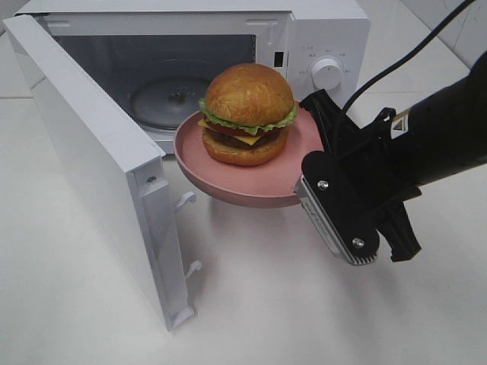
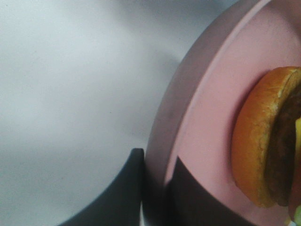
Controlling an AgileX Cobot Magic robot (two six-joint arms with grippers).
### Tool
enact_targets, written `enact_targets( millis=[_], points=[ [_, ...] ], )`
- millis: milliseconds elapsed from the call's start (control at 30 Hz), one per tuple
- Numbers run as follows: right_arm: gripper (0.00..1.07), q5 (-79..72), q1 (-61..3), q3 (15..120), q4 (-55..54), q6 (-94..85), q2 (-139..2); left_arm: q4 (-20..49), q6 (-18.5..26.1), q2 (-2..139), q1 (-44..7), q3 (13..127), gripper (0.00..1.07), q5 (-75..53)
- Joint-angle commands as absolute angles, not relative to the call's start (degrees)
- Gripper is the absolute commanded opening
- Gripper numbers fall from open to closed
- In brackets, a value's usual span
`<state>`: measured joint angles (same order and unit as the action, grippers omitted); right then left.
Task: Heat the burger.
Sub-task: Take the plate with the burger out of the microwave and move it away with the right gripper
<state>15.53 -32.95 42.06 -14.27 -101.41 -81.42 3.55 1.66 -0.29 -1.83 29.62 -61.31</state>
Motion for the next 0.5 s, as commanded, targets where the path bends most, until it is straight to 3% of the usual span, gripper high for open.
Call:
enact_targets(
  millis=[33,500],
  points=[
    [0.0,12.32,-32.66,39.76,-14.73,-99.24,-76.83,3.32,1.15,-0.57,-1.6,29.56,1.0,-61.42],
    [0.0,14.32,-32.66,32.14,-11.69,-94.48,-65.37,3.32,1.15,-0.57,-1.6,29.56,1.0,-61.42]
  ],
)
